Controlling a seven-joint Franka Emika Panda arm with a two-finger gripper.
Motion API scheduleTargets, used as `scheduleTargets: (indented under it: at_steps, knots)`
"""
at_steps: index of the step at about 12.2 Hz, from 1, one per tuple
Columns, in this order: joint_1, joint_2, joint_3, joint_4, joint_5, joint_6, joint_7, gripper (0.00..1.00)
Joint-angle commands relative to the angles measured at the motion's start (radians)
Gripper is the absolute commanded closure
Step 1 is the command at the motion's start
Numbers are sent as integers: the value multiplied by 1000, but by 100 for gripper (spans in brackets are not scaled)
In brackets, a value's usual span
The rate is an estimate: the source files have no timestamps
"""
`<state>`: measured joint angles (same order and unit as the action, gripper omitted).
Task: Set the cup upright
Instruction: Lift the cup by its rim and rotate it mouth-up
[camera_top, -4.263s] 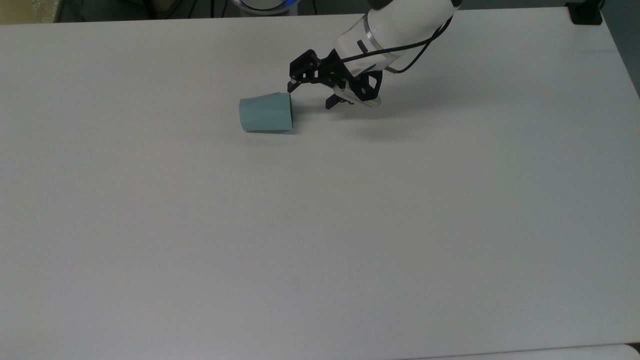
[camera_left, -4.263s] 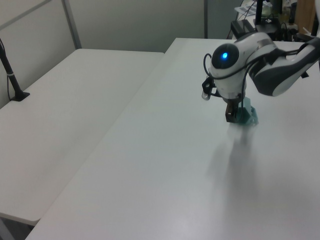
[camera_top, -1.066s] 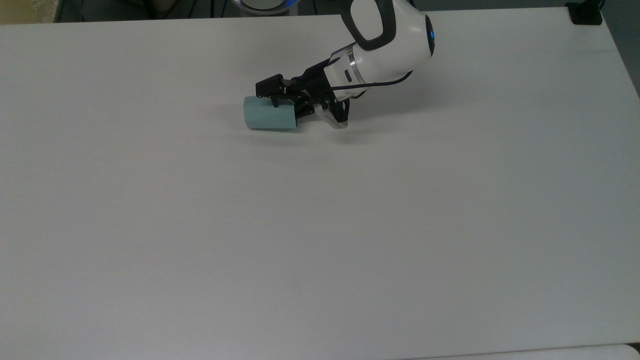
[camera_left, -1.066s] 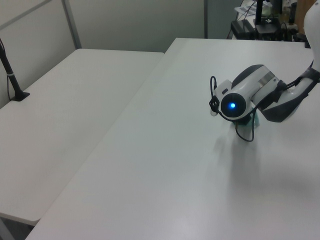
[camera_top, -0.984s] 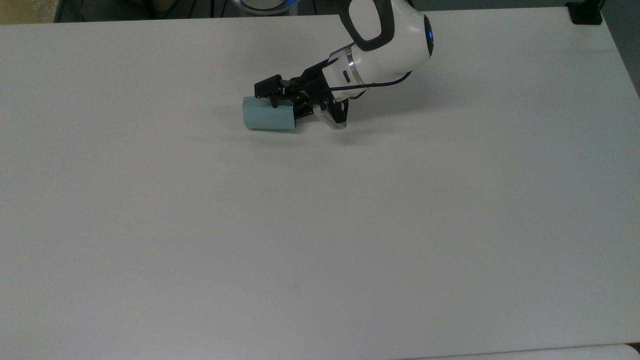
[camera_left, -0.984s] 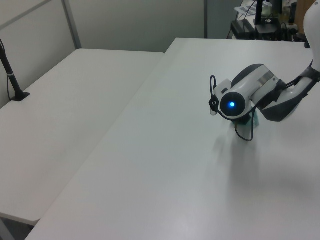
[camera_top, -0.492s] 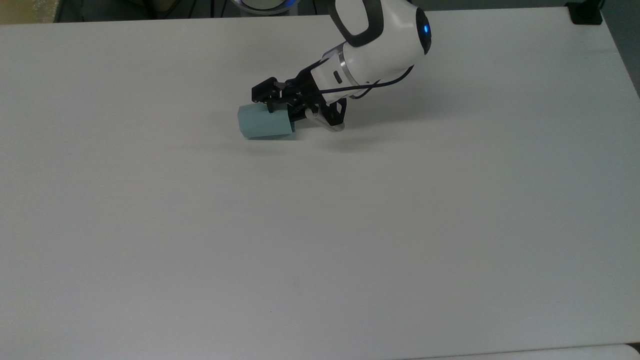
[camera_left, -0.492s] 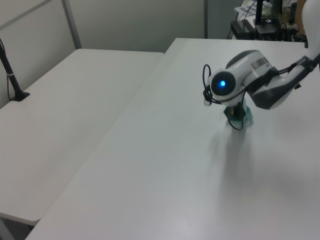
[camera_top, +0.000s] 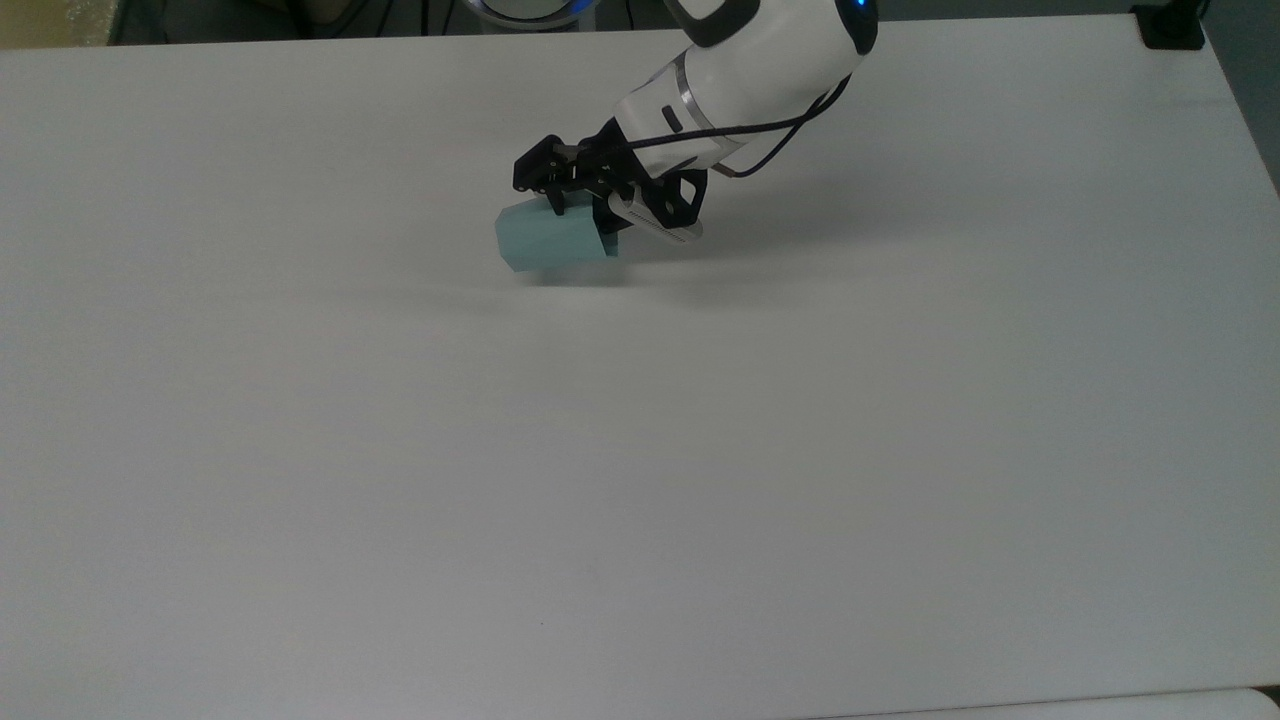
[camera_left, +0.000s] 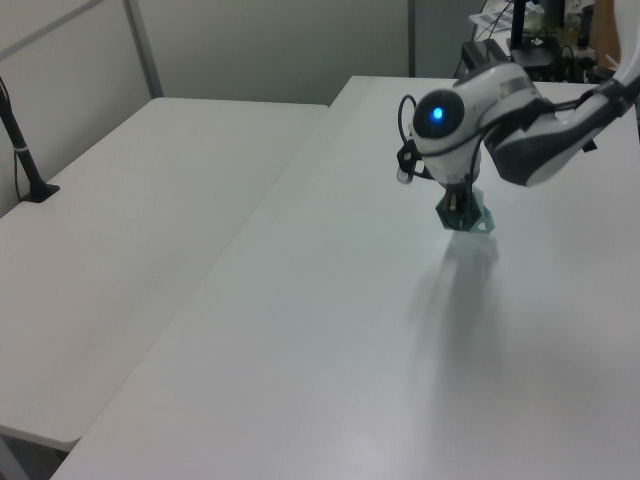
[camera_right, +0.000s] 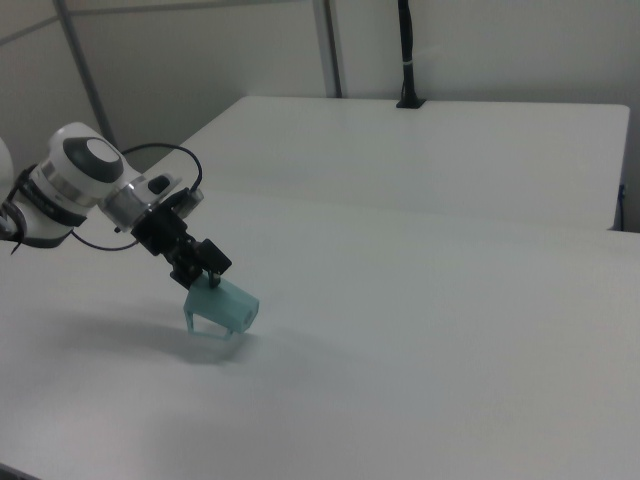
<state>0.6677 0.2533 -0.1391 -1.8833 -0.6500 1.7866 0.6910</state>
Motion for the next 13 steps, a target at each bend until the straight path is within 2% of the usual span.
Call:
scheduleTargets:
  at_steps: [1, 4, 8, 11, 13]
  knots:
    - [-42, -64, -7, 26, 135, 66, -92, 100]
    - [-123, -85, -10, 20, 391, 180, -215, 100]
    - [-230, -117, -11, -3, 642, 256, -318, 100]
    - [-284, -129, -11, -20, 745, 303, -349, 100]
    - [-304, -135, -13, -69, 823, 341, -411, 100]
